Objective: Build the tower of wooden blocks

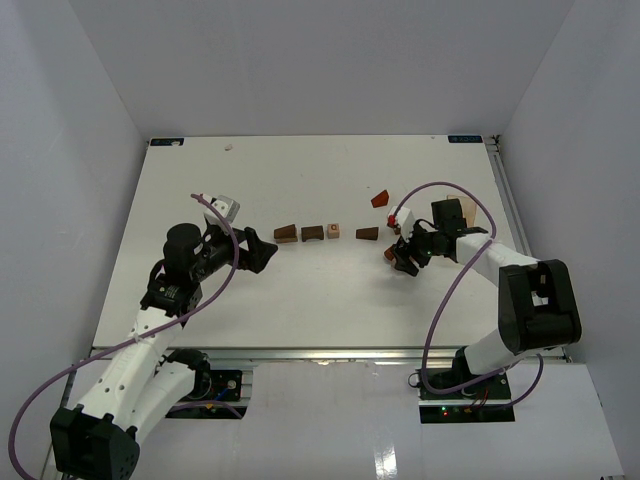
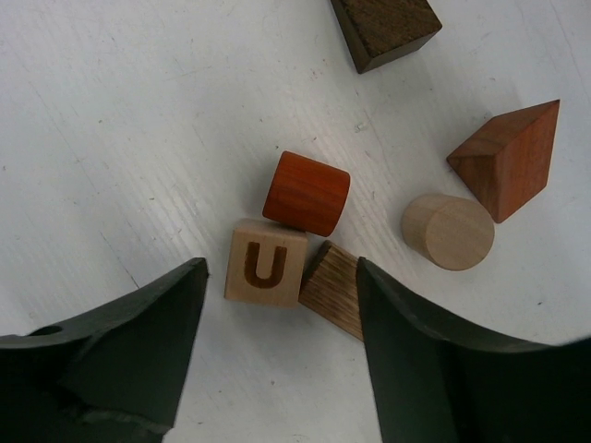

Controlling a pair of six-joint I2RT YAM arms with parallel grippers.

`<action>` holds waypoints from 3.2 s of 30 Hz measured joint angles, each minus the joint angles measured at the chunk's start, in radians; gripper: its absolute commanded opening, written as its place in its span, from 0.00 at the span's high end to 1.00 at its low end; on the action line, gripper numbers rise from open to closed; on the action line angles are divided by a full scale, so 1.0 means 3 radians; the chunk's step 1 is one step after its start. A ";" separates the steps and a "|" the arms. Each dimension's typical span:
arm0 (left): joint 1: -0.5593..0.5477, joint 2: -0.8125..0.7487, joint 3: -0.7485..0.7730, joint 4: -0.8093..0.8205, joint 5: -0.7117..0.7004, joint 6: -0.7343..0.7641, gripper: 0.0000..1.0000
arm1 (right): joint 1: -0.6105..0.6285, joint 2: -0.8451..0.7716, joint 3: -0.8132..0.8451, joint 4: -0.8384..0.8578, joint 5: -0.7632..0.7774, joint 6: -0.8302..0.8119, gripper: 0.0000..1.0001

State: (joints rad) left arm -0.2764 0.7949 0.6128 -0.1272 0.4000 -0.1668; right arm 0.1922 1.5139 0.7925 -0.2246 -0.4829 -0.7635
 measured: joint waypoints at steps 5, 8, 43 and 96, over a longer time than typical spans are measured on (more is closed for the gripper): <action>0.0000 0.0006 0.0000 0.0000 0.0001 0.0000 0.02 | 0.0007 0.0005 0.0000 -0.0002 0.0034 0.0013 0.47; 0.0000 0.0006 -0.0001 0.0000 0.0003 0.0001 0.02 | 0.0016 0.0036 0.0000 -0.0007 0.0033 0.0008 0.54; 0.0000 0.0006 -0.0046 0.0014 0.0211 0.0067 0.02 | 0.0927 0.0937 0.2288 -0.1547 -0.0641 -0.1136 0.92; 0.0000 -0.0065 -0.0046 0.0015 0.0300 0.0131 0.02 | 0.1271 0.2213 0.3791 -0.1960 -0.0243 -0.1134 0.88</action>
State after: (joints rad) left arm -0.2764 0.7754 0.5991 -0.1226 0.4900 -0.1274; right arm 0.5736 2.1778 1.9298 -0.8125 -0.5558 -1.1037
